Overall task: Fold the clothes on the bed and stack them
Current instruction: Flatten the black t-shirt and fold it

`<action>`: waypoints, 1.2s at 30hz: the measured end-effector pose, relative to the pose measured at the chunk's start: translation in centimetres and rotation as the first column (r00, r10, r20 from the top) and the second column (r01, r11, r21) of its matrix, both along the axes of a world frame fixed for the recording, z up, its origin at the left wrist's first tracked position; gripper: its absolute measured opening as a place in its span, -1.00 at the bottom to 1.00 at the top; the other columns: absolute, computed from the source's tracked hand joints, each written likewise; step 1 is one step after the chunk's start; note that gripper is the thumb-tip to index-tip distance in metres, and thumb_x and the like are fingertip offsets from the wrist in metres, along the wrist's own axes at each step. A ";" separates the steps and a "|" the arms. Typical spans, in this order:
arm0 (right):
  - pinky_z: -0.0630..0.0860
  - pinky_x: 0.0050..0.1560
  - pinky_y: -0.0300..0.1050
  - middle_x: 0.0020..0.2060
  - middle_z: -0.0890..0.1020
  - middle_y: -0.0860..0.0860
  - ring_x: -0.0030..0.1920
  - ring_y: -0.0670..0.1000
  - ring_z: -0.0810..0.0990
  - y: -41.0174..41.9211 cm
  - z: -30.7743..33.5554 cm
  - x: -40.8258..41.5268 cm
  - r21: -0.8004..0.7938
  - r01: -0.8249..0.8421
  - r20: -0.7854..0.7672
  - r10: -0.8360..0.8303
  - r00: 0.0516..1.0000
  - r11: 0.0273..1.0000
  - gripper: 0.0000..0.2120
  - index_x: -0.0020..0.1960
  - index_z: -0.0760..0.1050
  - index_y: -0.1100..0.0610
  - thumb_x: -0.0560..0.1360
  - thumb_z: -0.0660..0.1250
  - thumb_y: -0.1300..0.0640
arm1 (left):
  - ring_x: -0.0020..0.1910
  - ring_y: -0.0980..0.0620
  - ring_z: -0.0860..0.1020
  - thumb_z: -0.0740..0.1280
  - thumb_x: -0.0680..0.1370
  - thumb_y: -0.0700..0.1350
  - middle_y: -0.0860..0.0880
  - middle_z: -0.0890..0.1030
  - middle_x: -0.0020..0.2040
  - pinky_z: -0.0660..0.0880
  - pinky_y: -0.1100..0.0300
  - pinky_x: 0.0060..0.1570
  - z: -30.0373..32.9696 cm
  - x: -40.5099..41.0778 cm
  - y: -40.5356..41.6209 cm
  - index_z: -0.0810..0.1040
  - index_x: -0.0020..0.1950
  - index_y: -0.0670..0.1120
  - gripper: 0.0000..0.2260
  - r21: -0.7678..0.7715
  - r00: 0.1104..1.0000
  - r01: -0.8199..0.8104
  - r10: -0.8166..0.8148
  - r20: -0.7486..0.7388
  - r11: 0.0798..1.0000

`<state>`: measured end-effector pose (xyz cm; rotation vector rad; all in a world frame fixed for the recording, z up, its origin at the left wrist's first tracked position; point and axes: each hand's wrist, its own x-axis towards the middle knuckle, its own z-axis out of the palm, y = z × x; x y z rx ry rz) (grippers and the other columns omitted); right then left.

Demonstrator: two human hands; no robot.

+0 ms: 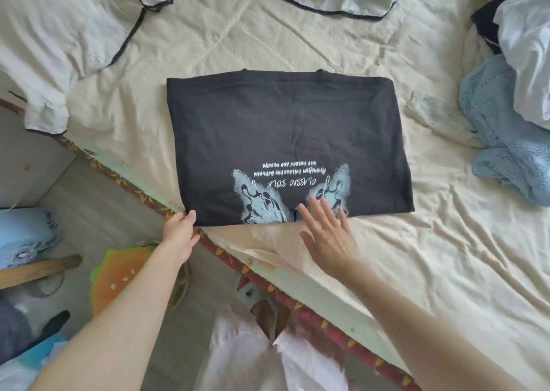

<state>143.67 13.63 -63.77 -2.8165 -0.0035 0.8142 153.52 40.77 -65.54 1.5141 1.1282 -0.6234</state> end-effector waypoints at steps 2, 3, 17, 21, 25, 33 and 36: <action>-0.32 0.46 0.05 0.55 -0.15 0.01 0.54 0.06 -0.22 0.9 -0.3 0.1 0.000 -0.005 -0.012 0.005 1.000 1.000 -0.46 0.56 -0.13 -0.03 0.64 -0.06 -0.10 | 0.31 -0.14 0.43 0.22 0.62 -0.24 -0.15 0.43 0.38 0.40 -0.05 0.31 0.0 0.1 0.6 0.36 0.41 -0.22 -0.65 -0.008 0.998 -0.061 0.061 0.009 0.998; -0.31 0.46 0.05 0.55 -0.15 0.01 0.53 0.06 -0.22 1.1 -0.5 0.0 -0.004 -0.005 -0.024 0.005 1.000 1.000 -0.46 0.56 -0.13 -0.03 0.64 -0.06 -0.10 | 0.27 -0.14 0.47 0.25 0.60 -0.27 -0.16 0.47 0.34 0.44 -0.02 0.27 0.0 0.1 1.1 0.40 0.37 -0.25 -0.67 -0.010 0.996 -0.093 0.093 0.011 0.996; -0.16 0.50 0.07 0.55 -0.10 0.03 0.54 0.05 -0.15 0.9 -0.6 0.9 0.129 0.048 -0.148 -0.029 0.989 0.990 -0.47 0.56 -0.03 0.04 0.64 0.05 0.04 | -0.02 -0.01 0.57 0.31 0.57 -0.24 -0.06 0.60 0.04 0.50 0.18 -0.08 7.7 0.0 0.3 0.54 0.06 -0.13 -0.90 0.100 0.970 0.031 -0.054 0.236 0.995; 0.25 0.34 -0.13 0.42 0.37 0.06 0.38 0.04 0.37 -0.7 1.7 2.3 0.497 0.628 -0.329 -0.539 0.775 0.600 -0.60 0.44 0.33 0.16 0.63 0.12 0.10 | -0.05 0.06 0.60 0.28 0.58 -0.24 0.06 0.61 -0.09 0.55 0.26 -0.18 11.9 1.5 -5.1 0.56 -0.05 -0.11 -0.92 0.131 0.910 0.048 -0.097 0.403 0.990; 0.37 0.16 -0.13 0.22 0.55 0.02 0.19 -0.04 0.49 -5.6 4.0 2.5 0.534 0.843 -0.611 -0.661 0.435 0.061 -0.76 0.23 0.50 0.07 0.60 0.20 0.09 | -0.07 -0.09 0.58 0.29 0.53 -0.22 -0.11 0.60 -0.14 0.56 -0.04 0.00 14.3 3.4 -14.2 0.53 -0.18 -0.16 -0.90 0.302 0.783 0.194 -0.333 0.525 0.933; 0.48 0.09 -0.03 0.08 0.58 0.04 0.11 0.04 0.56 -17.7 3.9 0.8 0.514 0.766 -0.758 -0.622 0.195 -0.387 -0.68 0.28 0.40 0.12 0.66 0.04 0.00 | 0.04 -0.13 0.52 0.28 0.56 -0.19 -0.16 0.57 0.05 0.38 0.12 0.07 10.4 -1.1 -32.7 0.57 0.09 -0.21 -0.83 0.608 0.265 0.623 -0.864 0.428 0.492; 0.48 0.14 -0.02 0.11 0.59 0.04 0.13 0.05 0.55 -19.6 2.8 0.1 0.496 0.793 -0.766 -0.609 0.208 -0.353 -0.66 0.20 0.47 0.12 0.65 0.05 -0.05 | 0.21 -0.11 0.48 0.29 0.57 -0.15 -0.15 0.54 0.21 0.32 0.09 0.24 6.8 -3.9 -33.2 0.49 0.28 -0.18 -0.71 0.500 0.129 0.828 -0.953 0.273 0.255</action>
